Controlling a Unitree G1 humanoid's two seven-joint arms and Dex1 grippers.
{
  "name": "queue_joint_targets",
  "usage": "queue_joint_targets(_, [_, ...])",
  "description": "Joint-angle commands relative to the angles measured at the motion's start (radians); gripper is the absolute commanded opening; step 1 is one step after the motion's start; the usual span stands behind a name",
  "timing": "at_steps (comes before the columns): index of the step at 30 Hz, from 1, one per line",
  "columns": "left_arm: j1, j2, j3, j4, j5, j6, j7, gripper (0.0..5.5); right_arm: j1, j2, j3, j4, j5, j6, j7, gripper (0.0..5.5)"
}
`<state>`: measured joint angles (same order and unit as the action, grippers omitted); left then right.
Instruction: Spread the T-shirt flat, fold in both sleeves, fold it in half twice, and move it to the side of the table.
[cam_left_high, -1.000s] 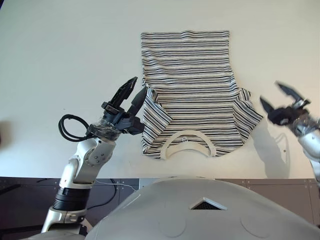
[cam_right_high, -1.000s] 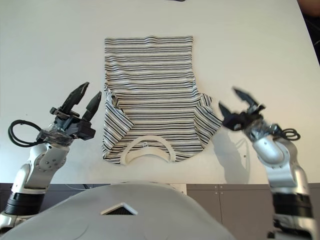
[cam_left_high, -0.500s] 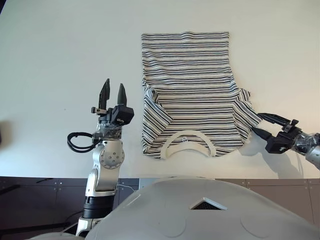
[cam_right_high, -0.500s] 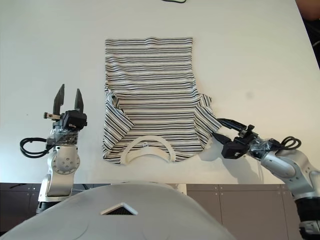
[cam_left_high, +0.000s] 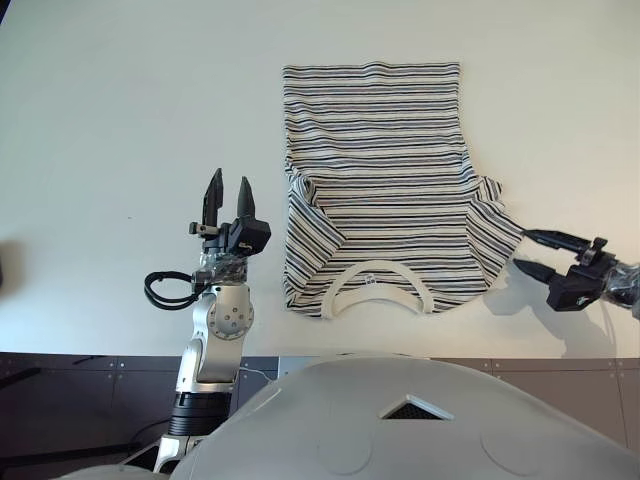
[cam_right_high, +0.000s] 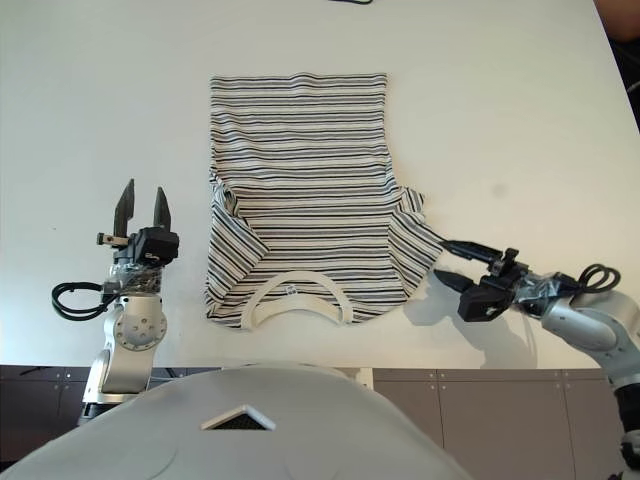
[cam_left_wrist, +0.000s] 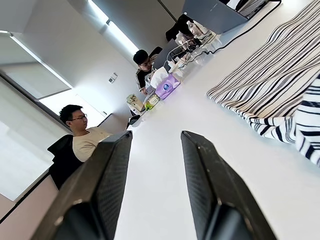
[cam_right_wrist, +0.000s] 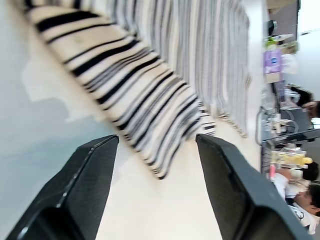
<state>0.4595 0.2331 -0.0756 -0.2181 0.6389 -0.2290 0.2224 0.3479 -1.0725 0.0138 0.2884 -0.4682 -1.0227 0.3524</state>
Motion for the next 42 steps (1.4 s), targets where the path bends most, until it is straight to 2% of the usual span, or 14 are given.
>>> queue_joint_targets(1, [-0.008, 0.010, -0.004, 0.025, 0.002, -0.008, 0.010, 1.79, -0.008, -0.023, 0.045, 0.083, -0.099, 0.000, 0.000, 2.86])
queue_joint_targets(8, [-0.024, 0.004, -0.019, 0.068, 0.005, -0.015, 0.017, 1.79, -0.149, 0.061, 0.093, 0.064, -0.228, 0.111, -0.100, 2.86])
queue_joint_targets(17, [-0.015, 0.017, -0.033, 0.158, 0.010, -0.039, 0.059, 1.79, -0.105, 0.076, 0.116, 0.021, -0.313, 0.262, -0.221, 2.86])
queue_joint_targets(24, [-0.023, 0.028, -0.034, 0.185, 0.009, -0.049, 0.067, 1.79, -0.001, 0.038, 0.149, -0.032, -0.347, 0.240, -0.310, 2.86])
queue_joint_targets(33, [-0.032, 0.025, -0.038, 0.193, 0.004, -0.047, 0.069, 1.83, -0.045, 0.092, 0.190, -0.030, -0.365, 0.335, -0.351, 1.11])
queue_joint_targets(42, [-0.041, 0.027, -0.050, 0.205, -0.002, -0.051, 0.057, 1.83, -0.005, 0.109, 0.190, -0.066, -0.371, 0.397, -0.431, 0.12])
